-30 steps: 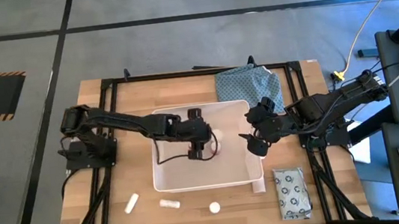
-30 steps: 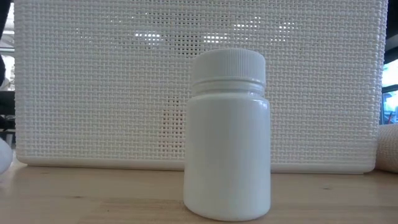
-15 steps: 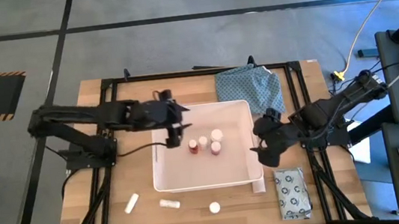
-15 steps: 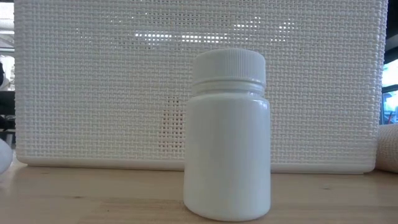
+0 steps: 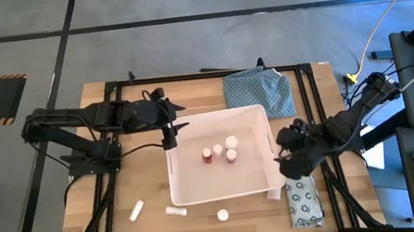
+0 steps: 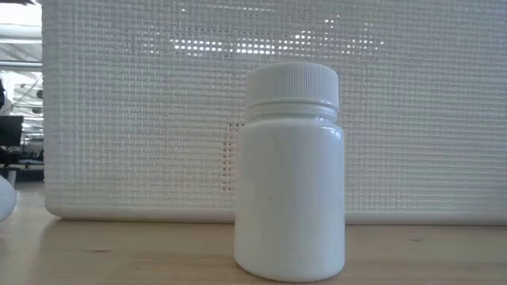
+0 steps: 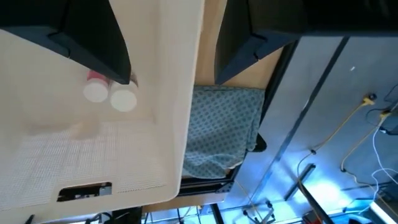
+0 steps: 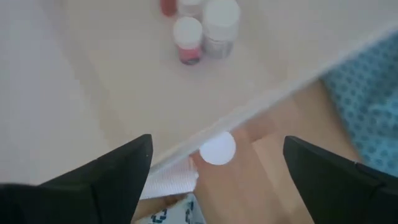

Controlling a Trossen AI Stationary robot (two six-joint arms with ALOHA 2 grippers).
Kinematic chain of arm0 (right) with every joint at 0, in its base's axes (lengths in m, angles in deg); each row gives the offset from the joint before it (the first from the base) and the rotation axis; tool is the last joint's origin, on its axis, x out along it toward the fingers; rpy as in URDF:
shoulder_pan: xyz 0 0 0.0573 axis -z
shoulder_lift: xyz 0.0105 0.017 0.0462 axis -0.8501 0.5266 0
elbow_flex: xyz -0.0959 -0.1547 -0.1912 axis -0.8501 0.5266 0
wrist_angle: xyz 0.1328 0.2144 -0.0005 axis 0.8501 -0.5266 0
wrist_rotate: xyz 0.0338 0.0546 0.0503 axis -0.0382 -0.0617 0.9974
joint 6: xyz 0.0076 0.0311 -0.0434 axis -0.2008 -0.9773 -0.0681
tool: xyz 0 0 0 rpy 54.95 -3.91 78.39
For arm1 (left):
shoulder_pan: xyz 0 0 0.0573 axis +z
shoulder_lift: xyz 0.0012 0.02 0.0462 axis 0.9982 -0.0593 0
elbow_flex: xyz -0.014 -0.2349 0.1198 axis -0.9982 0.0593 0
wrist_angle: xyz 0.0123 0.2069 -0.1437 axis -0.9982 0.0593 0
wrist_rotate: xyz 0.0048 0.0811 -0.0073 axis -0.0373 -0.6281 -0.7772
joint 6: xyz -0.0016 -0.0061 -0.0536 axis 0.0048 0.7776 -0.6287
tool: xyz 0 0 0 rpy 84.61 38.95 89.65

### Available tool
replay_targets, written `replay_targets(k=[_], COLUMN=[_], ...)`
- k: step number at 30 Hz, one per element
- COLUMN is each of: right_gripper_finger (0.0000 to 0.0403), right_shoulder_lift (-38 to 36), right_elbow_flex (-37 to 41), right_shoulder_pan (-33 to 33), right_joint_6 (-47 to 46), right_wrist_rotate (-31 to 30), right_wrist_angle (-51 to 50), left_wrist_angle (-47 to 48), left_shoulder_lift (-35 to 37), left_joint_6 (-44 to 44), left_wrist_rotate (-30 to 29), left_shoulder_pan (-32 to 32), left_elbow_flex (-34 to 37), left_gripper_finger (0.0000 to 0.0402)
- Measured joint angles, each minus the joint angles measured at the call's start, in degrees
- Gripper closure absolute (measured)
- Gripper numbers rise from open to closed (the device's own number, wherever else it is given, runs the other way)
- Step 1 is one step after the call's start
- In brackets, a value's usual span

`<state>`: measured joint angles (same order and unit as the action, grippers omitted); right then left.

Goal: Pick & place medical supplies in basket/bin
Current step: Put the orange medicine bottle into the white bin

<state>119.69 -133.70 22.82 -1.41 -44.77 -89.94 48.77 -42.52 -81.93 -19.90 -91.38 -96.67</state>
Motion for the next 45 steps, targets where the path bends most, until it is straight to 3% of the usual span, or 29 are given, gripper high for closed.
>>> replay_targets(k=[5,9,15,19,22,29,35,39,45], right_gripper_finger=[0.0042,0.0042,0.0042,0.0042,0.0042,0.0042,0.0042,0.0042,0.0042], right_shoulder_lift=[0.1,0.1,0.0,0.0,0.1,0.2,0.1,0.1,0.1], right_elbow_flex=[-0.9,-4.1,-8.3,-5.9,-1.2,11.1,15.7,16.4,16.4], right_shoulder_pan=[-1.3,-2.6,-5.7,-7.6,-8.0,-7.9,-6.2,-4.7,-2.5], right_joint_6=[5.7,5.2,-4.3,-12.0,-13.5,-5.9,-1.6,1.4,0.7], right_wrist_rotate=[-2.3,-2.6,-1.8,-0.8,0.0,0.9,0.8,0.8,0.7], right_wrist_angle=[4.6,1.2,-11.6,-16.6,-12.2,7.7,18.8,22.9,18.9], left_wrist_angle=[0.0,0.4,1.9,1.8,1.8,1.8,1.8,1.8,1.8], left_shoulder_lift=[-0.6,-1.0,-1.0,-1.0,-1.0,-1.0,-1.0,-1.0,-1.0], left_joint_6=[0.9,0.0,-0.6,-0.6,-1.0,-1.1,-1.1,-1.1,-1.1], left_wrist_rotate=[-0.8,-0.8,-0.8,-0.8,-0.7,-0.8,-0.8,-0.8,-0.8], left_shoulder_pan=[0.0,0.0,0.0,0.0,0.0,0.0,0.0,0.0,0.0], left_elbow_flex=[0.0,0.0,0.0,0.0,0.0,0.0,0.0,0.0,0.0], left_gripper_finger=[0.0178,0.0178,0.0178,0.0178,0.0178,0.0178,0.0178,0.0178,0.0178])
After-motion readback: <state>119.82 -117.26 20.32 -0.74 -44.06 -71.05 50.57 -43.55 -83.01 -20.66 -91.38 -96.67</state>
